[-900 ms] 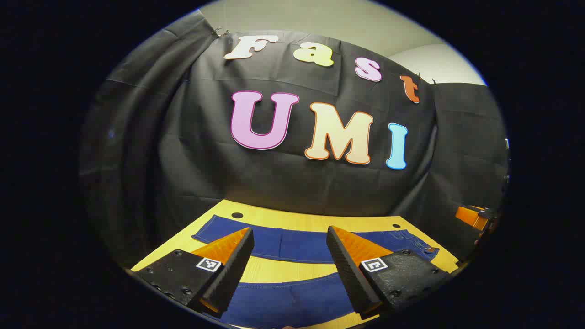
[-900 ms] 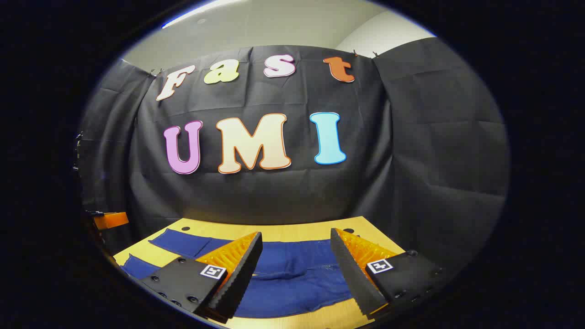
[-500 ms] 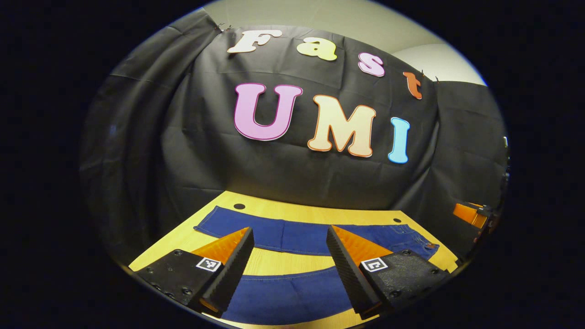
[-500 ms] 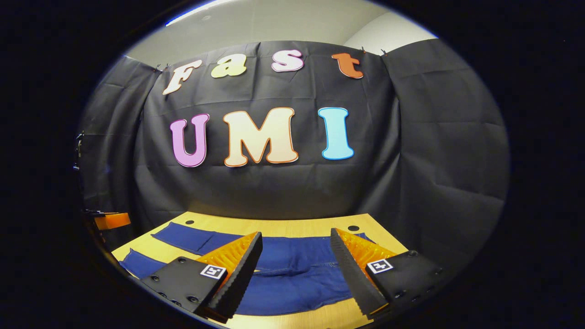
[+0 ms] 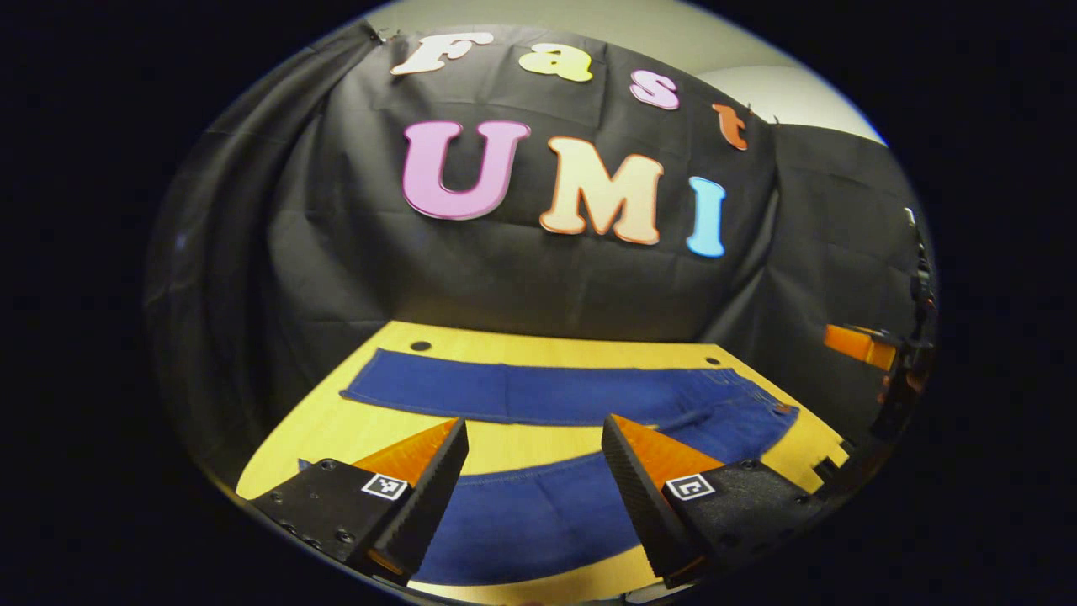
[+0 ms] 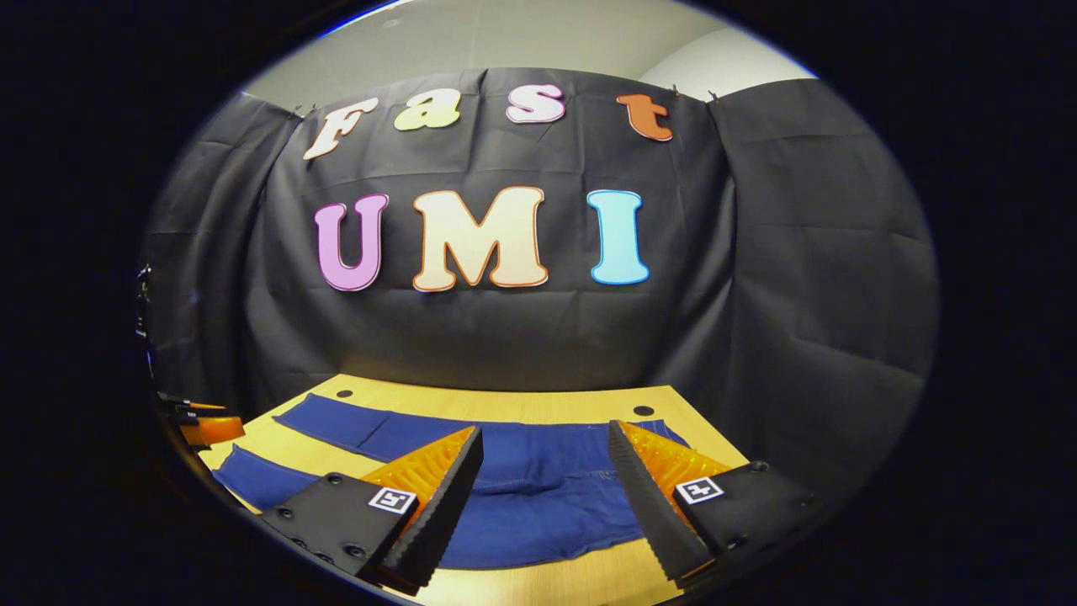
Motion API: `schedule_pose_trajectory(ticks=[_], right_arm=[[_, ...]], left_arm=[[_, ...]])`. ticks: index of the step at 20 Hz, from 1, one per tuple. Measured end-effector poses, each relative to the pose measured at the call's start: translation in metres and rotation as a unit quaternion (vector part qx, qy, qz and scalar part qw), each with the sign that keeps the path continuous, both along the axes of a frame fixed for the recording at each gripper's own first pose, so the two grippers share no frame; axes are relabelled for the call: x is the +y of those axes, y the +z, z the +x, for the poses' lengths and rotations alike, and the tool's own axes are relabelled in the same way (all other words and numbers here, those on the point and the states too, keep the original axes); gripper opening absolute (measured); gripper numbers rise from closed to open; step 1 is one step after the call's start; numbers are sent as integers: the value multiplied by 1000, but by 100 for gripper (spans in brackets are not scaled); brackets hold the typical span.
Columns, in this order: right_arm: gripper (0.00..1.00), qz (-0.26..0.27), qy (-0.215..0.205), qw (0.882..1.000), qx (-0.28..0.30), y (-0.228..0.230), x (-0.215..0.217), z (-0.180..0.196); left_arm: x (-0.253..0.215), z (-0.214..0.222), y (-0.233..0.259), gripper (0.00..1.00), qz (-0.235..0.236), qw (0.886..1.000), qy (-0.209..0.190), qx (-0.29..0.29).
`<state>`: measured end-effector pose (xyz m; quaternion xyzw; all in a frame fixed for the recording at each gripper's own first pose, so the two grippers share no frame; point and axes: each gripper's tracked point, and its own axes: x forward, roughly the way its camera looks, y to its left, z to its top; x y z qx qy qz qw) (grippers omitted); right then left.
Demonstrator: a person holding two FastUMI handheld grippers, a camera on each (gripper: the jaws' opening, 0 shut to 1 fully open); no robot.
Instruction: Grasp the waist and the cuffs of the jeans and fold them to make the two legs overlap; first hold the waist and fold one-third of the jeans toward the cuffs, then hold the cuffs and fold the remaining one-third in the same direction to finish folding.
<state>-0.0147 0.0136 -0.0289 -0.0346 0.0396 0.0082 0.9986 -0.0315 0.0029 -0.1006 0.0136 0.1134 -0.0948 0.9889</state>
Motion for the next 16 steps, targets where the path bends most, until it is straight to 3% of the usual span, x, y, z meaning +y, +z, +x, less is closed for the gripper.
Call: schedule_pose_trajectory(ticks=[5, 6, 7, 11, 16], right_arm=[[91, -26, 9, 999, 24, -18, 8, -11], [97, -30, 12, 999, 31, -23, 11, -12], [96, -33, 14, 999, 37, -28, 15, -13], [97, -11, 33, 998, 54, -42, 34, -19], [96, -9, 30, 998, 61, -51, 42, -19]], left_arm=[[36, -30, -64, 95, 10, 994, -41, 105], [44, -37, -71, 95, 25, 991, -50, 121], [52, -43, -81, 95, 43, 987, -63, 139], [78, -74, -117, 96, 101, 958, -127, 235], [110, -99, -146, 96, 189, 911, -191, 313]])
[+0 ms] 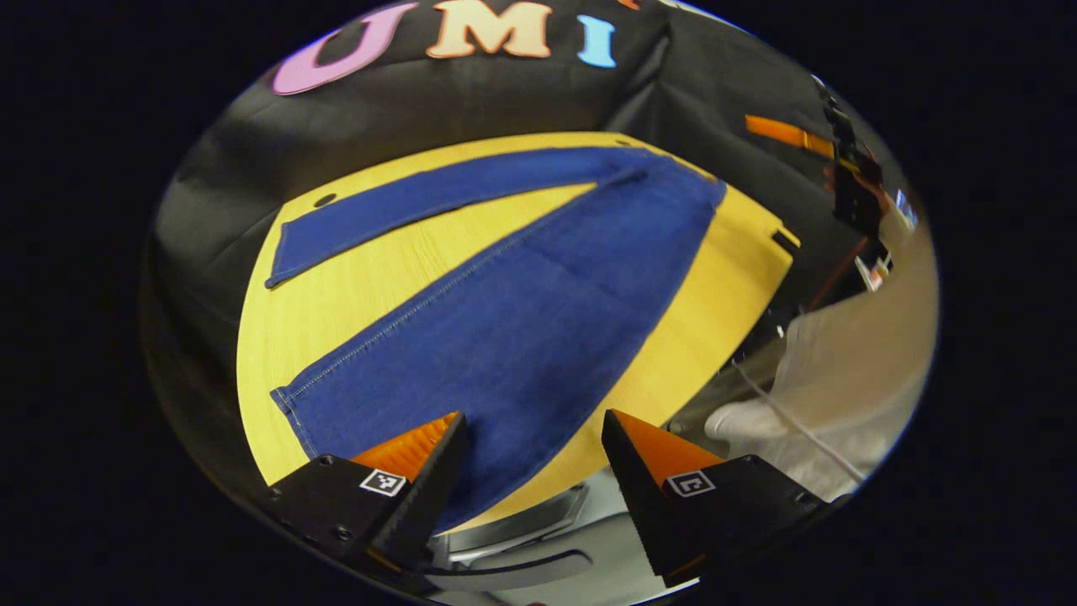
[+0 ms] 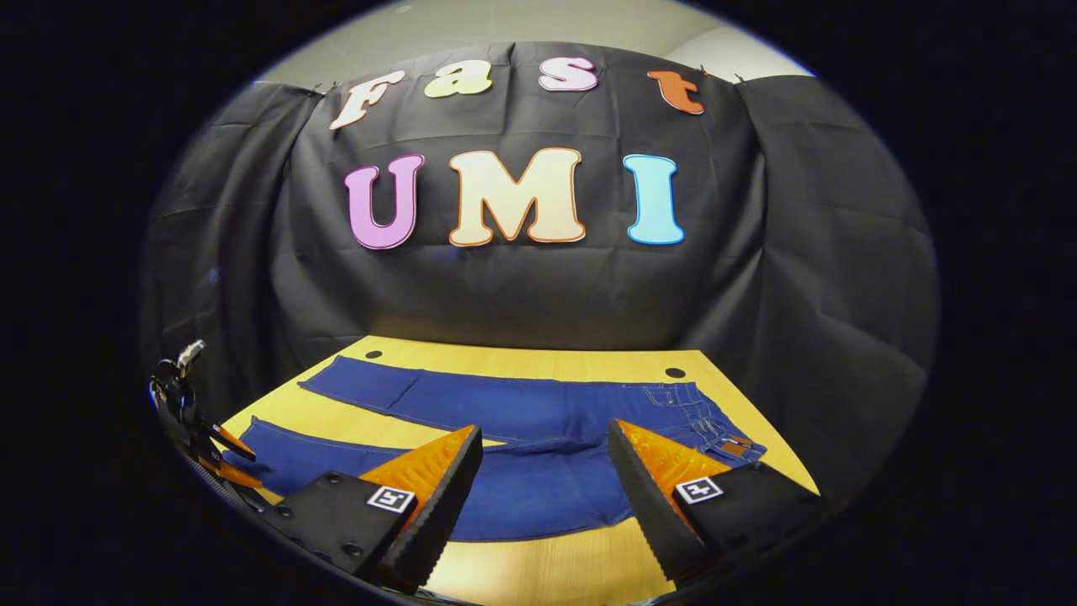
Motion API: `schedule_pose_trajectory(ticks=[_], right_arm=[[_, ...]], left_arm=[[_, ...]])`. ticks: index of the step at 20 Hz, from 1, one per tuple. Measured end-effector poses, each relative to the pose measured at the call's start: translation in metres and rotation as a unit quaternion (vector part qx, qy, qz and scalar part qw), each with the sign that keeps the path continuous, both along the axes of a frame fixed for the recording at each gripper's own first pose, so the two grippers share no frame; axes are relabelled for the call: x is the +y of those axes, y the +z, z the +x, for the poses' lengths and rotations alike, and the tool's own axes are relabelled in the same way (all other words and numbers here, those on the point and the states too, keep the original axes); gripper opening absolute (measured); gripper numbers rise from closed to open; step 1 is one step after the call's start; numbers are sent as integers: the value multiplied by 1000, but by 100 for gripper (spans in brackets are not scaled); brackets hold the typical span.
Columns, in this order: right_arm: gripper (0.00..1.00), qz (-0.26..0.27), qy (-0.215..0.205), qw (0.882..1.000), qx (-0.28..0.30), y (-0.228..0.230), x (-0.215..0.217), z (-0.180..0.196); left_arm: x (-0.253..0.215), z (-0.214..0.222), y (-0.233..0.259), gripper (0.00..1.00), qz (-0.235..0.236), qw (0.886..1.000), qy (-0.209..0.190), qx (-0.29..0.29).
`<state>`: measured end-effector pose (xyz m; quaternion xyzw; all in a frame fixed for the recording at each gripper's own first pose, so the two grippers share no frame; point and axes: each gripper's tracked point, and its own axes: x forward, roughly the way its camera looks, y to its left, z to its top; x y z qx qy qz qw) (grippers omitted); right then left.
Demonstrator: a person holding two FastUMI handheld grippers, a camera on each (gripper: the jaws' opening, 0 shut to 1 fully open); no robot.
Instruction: Grasp the waist and the cuffs of the jeans and fold them to make the two legs overlap; first hold the waist and fold one-third of the jeans toward the cuffs, then hold the cuffs and fold the remaining one-third in the same direction to finish folding.
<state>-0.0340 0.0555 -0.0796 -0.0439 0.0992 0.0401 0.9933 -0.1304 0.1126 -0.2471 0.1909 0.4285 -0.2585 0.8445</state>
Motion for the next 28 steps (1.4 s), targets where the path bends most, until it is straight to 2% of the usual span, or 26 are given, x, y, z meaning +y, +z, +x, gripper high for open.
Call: schedule_pose_trajectory(ticks=[5, 13, 17, 24, 25, 27, 28], right_arm=[[96, 3, -14, 1000, -2, 1, -7, -4], [96, 3, -39, 999, 6, -6, -34, -3], [97, -8, -38, 999, 19, -16, -45, 0], [97, 4, -21, 999, 43, -33, -54, 16], [97, 4, -18, 999, 46, -34, -56, 19], [96, 5, -11, 999, 48, -35, -62, 27], [96, 6, -7, 999, 51, -37, -64, 31]], left_arm=[[18, -5, -14, 96, 38, 998, -31, 39], [36, -4, -30, 93, 89, 993, -33, 64], [37, -7, -31, 86, 111, 990, -45, 69], [41, -7, -32, 82, 148, 982, -48, 108], [44, -4, -32, 70, 156, 980, -50, 115], [45, -2, -31, 65, 172, 975, -54, 127], [46, -2, -32, 59, 179, 973, -55, 134]])
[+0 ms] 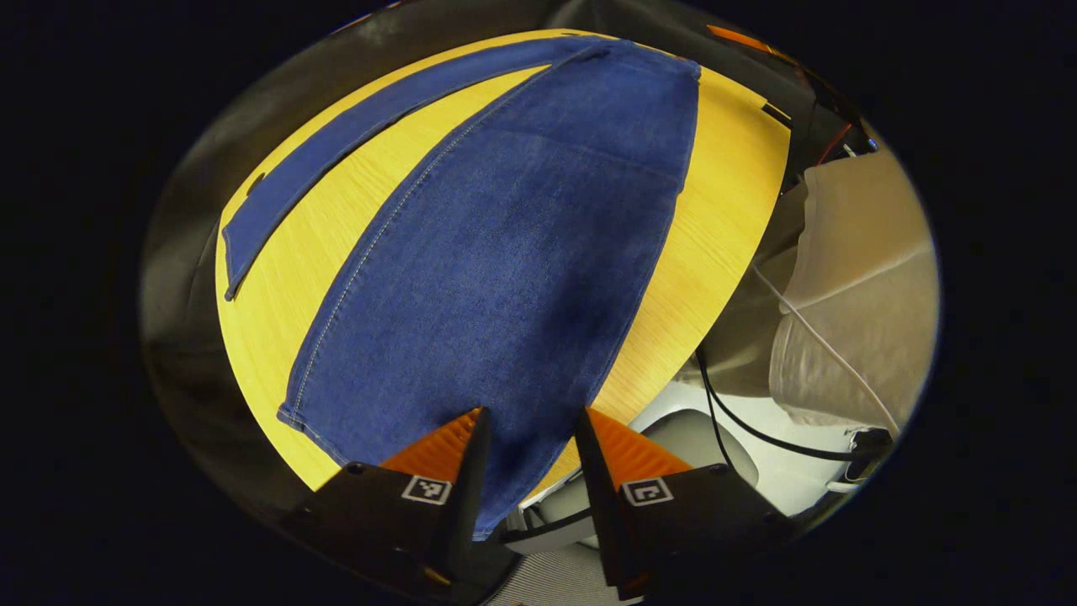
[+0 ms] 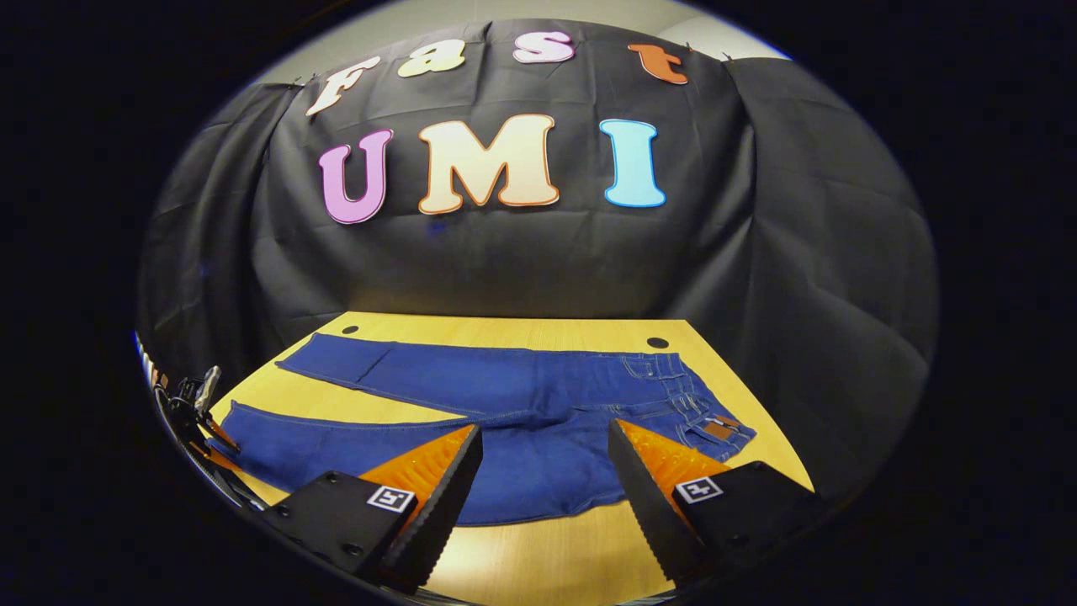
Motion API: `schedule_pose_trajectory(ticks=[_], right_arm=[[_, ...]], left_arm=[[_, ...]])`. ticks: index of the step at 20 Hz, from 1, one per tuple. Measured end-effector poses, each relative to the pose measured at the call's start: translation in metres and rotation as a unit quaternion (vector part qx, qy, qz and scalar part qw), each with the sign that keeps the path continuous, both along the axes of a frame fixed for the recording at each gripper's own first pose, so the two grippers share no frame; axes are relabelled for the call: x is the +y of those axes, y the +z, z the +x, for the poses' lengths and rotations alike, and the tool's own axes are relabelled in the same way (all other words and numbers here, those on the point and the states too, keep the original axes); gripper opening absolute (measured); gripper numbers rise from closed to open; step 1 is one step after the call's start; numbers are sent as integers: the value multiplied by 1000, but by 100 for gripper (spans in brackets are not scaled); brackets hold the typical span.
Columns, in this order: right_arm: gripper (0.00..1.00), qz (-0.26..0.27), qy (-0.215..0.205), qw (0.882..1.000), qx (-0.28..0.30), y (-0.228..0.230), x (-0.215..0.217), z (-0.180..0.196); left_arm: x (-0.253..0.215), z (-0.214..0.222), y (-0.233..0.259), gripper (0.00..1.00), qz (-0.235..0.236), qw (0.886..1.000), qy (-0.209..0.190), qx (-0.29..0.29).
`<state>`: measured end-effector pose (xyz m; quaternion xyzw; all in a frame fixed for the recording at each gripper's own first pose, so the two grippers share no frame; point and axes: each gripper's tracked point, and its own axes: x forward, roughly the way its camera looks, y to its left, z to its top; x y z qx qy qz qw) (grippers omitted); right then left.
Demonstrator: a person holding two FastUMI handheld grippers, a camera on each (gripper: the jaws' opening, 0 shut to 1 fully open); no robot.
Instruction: Grasp the waist and the cuffs of the jeans and fold them to make the two legs overlap; first hold the waist and fold one-third of the jeans toward the cuffs, then hold the cuffs and fold the remaining one-third in the same direction to finish folding.
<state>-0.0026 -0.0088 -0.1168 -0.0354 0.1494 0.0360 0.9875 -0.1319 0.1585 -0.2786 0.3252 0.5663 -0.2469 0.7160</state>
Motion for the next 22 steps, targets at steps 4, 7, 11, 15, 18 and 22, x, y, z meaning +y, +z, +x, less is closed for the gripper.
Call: schedule_pose_trajectory(ticks=[4, 7, 11, 15, 18, 22], right_arm=[[96, -11, 27, 999, 16, -7, -11, 17], [97, -30, 66, 996, 50, -28, -20, 22], [97, -93, 149, 975, 139, -71, -37, 16], [96, -198, 228, 928, 217, -112, -68, 11], [97, -283, 285, 884, 241, -135, -81, 22], [97, -303, 326, 850, 283, -163, -79, 31]], left_arm=[[5, 9, 1, 28, 26, 1000, 8, 5], [10, 14, 0, 0, 37, 999, 28, 11], [7, 16, 0, 0, 37, 998, 42, 24], [8, 15, 0, 0, 51, 997, 38, 39], [8, 15, 0, 0, 53, 997, 44, 46], [7, 15, 0, 0, 56, 996, 51, 52]])
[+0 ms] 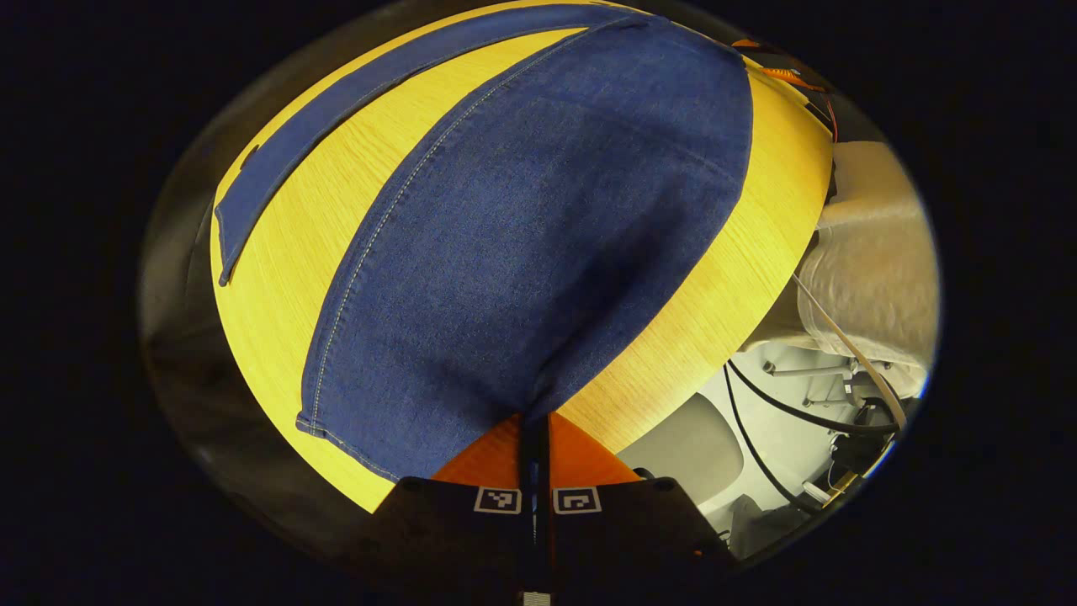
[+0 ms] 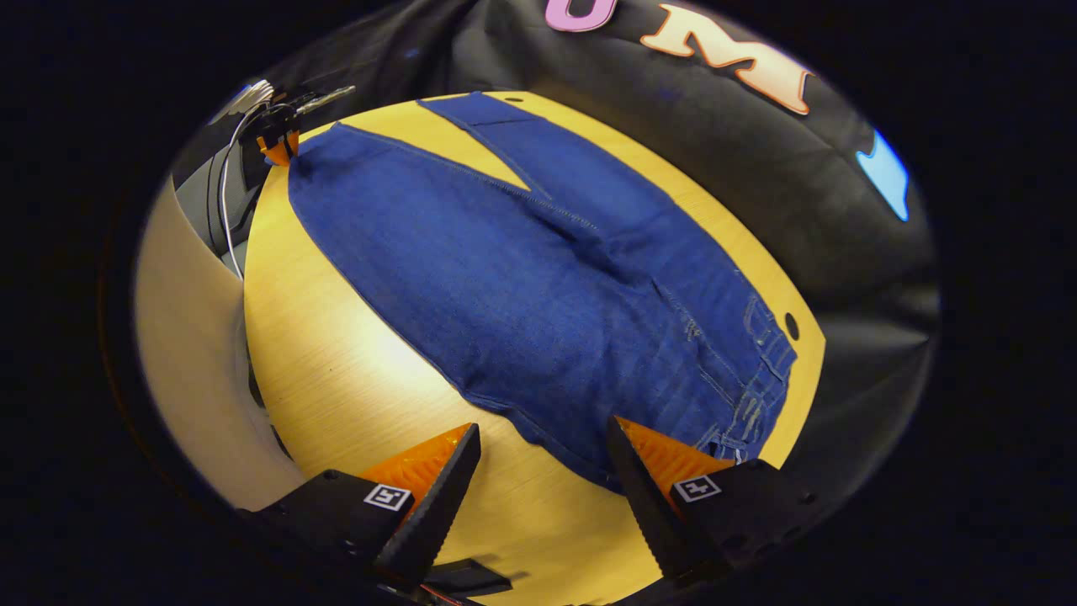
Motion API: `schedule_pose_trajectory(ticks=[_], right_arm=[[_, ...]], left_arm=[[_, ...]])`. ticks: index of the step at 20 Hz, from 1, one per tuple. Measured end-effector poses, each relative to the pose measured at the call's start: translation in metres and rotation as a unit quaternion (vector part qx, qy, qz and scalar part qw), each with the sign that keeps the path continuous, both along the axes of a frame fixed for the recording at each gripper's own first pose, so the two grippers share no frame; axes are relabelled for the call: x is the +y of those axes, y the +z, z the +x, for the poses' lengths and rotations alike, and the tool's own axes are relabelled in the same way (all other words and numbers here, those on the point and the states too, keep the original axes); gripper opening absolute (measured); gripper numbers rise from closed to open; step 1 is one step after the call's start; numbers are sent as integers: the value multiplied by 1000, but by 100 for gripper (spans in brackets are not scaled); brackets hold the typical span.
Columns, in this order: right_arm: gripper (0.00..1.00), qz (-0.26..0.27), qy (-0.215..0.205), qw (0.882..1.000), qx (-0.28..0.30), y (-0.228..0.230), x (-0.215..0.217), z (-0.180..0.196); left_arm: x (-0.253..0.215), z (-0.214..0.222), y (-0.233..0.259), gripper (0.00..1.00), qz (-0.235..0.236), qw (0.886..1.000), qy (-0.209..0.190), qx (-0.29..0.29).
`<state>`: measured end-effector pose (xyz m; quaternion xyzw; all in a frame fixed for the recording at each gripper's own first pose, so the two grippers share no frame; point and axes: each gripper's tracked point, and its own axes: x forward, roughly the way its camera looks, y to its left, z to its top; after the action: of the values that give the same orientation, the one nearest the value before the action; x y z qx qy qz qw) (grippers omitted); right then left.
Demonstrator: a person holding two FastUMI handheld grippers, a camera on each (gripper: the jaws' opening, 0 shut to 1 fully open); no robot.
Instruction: Grasp the waist and the cuffs of the jeans and fold them to make the two legs overlap; first hold the waist and fold one-third of the jeans toward the cuffs, then hold the cuffs and fold the remaining one-third in the same direction to finish folding.
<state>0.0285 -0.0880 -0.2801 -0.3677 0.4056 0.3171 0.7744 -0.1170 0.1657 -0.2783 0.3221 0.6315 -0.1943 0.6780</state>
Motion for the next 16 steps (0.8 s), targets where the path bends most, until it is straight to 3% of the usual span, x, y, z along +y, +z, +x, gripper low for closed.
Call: schedule_pose_trajectory(ticks=[9, 10, 11, 12, 13, 14, 16], right_arm=[[97, -12, 13, 996, 92, -31, 3, -3], [94, -11, 8, 994, 105, -31, 1, -6], [80, -9, -4, 994, 112, -31, 1, -5], [77, -8, -8, 993, 115, -32, 0, -4], [86, -6, -2, 994, 113, -32, 1, -3], [79, -9, 2, 994, 112, -32, 0, -4], [77, -11, -8, 993, 114, -31, -2, -3]], left_arm=[[0, 0, -1, 0, 6, 1000, -3, -5], [0, 0, -1, 0, 4, 1000, -4, -4], [0, 0, -1, 0, 2, 1000, -6, -2], [1, 0, -2, 0, 1, 1000, -8, -1], [0, 0, -2, 0, 0, 1000, -6, -1], [0, 0, -2, 0, 0, 1000, -9, -2], [0, 1, -2, 0, -1, 1000, -13, -3]])
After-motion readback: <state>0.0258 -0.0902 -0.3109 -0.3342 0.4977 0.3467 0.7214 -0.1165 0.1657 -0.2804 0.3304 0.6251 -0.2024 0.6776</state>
